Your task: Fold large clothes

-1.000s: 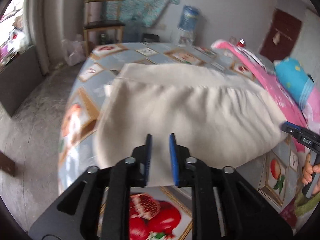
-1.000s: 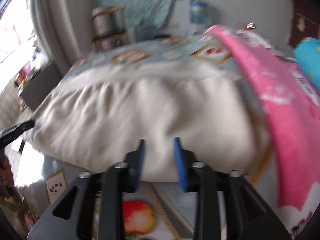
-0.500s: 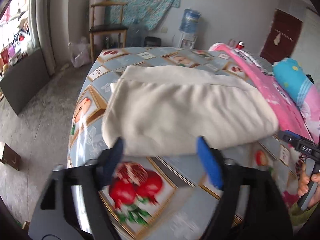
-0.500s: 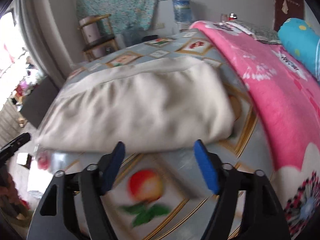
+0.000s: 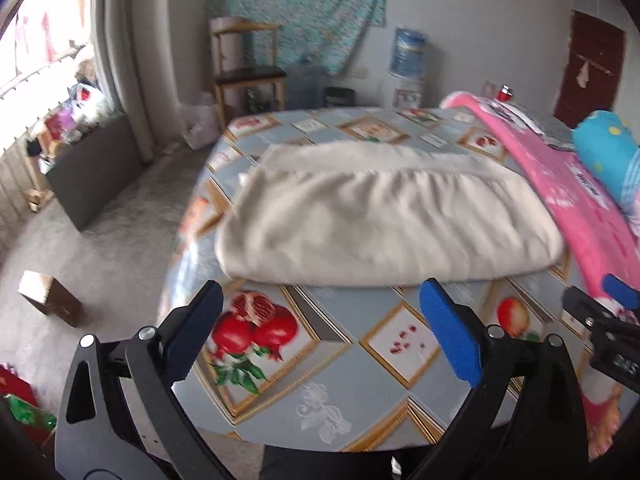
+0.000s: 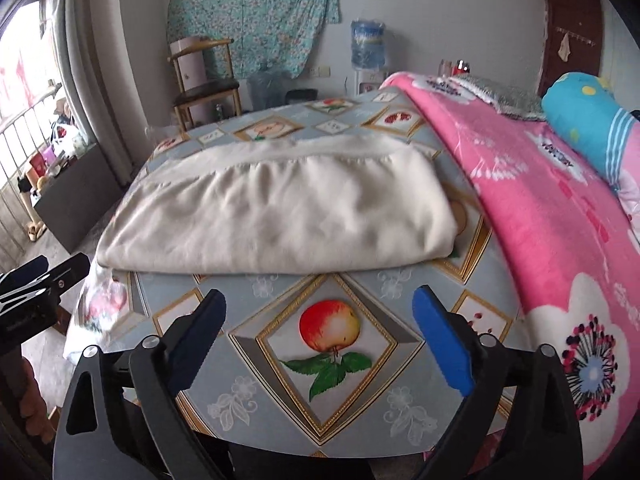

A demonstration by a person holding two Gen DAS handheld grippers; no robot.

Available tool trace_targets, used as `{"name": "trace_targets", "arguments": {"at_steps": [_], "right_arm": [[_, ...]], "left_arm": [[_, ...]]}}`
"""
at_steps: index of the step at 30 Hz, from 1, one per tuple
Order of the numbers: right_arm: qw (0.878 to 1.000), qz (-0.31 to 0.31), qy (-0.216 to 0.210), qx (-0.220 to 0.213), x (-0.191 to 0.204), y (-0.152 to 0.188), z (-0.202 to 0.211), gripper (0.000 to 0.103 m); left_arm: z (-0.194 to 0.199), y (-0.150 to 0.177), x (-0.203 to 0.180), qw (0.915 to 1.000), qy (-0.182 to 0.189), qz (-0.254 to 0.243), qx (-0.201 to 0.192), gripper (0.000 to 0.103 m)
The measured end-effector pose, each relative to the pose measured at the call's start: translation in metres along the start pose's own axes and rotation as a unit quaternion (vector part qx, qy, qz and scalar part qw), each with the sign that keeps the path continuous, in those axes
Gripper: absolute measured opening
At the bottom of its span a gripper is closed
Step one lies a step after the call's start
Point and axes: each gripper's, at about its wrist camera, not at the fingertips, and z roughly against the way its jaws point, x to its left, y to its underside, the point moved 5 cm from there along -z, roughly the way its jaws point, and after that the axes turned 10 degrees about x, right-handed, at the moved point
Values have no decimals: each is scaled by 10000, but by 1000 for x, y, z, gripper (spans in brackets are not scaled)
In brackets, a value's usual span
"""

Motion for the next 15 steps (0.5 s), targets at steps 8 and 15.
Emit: {"name": "trace_targets", "arguments": {"at_steps": [8,15], "right_arm": [[9993,23,345,-108,3,-7,5,97],[9969,98,782,-6,3,-7,-6,97]], "left_arm": [[-5,-10,-16,9986,-214,-431,197,95],[-17,-7,-27,9984,-170,-341,416,95]]}}
